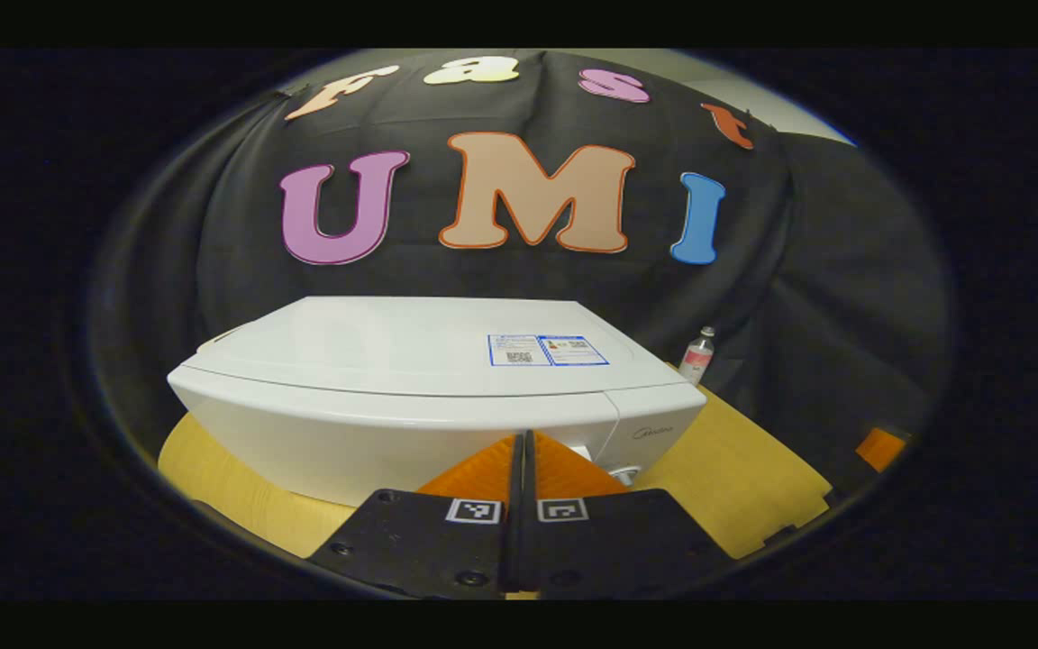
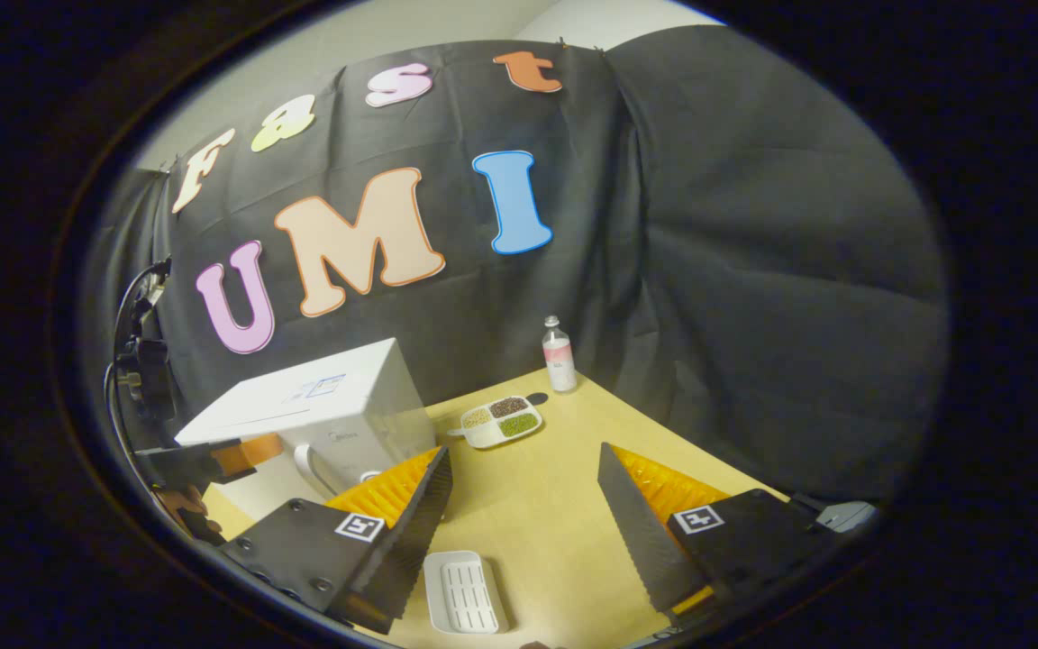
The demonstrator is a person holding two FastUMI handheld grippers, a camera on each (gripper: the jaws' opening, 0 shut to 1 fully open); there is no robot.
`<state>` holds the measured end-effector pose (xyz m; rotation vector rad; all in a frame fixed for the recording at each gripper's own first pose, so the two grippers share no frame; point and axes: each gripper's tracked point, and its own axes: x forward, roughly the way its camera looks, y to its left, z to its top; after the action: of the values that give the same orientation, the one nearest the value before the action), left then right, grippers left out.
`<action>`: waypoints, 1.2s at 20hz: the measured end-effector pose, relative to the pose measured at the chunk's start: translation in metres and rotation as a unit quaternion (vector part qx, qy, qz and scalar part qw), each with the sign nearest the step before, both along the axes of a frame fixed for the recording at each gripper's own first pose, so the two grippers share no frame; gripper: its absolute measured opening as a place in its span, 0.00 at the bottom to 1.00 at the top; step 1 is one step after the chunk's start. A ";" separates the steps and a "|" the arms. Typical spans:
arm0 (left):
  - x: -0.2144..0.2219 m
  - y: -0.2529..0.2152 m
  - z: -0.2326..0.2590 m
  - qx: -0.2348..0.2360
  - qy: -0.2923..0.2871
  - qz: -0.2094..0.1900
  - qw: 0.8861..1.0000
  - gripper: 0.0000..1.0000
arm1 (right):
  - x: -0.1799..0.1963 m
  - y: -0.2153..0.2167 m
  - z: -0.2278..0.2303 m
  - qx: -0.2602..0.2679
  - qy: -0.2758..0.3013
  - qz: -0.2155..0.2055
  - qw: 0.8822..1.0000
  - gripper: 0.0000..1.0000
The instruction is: Open the microwave oven with the left hand, put the food in, and close the microwave oven.
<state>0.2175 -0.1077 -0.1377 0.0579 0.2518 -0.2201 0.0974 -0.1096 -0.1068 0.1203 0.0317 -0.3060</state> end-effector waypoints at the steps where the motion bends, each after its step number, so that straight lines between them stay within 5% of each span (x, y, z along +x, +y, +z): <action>1: -0.001 0.000 -0.001 0.000 0.001 -0.001 1.000 0.01 | 0.000 0.000 0.002 -0.002 -0.001 0.001 1.000 1.00; 12: -0.004 0.000 0.000 0.007 -0.001 0.005 1.000 0.01 | -0.024 0.012 0.015 -0.020 -0.024 0.012 0.999 1.00; 13: -0.007 -0.002 0.007 0.013 -0.010 0.000 1.000 0.01 | -0.026 0.015 0.016 -0.023 -0.026 0.016 0.999 0.92; 19: -0.051 0.002 0.047 0.031 -0.066 -0.013 0.997 0.01 | -0.037 0.028 0.017 -0.033 -0.029 0.039 0.998 0.92; 24: -0.088 0.036 0.057 0.026 -0.077 0.022 0.996 0.02 | -0.035 0.047 0.017 -0.040 -0.025 0.074 0.996 0.92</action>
<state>0.1294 -0.0720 -0.0808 0.1195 0.1054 -0.1639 0.0627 -0.0629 -0.0894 0.0456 -0.0208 -0.1563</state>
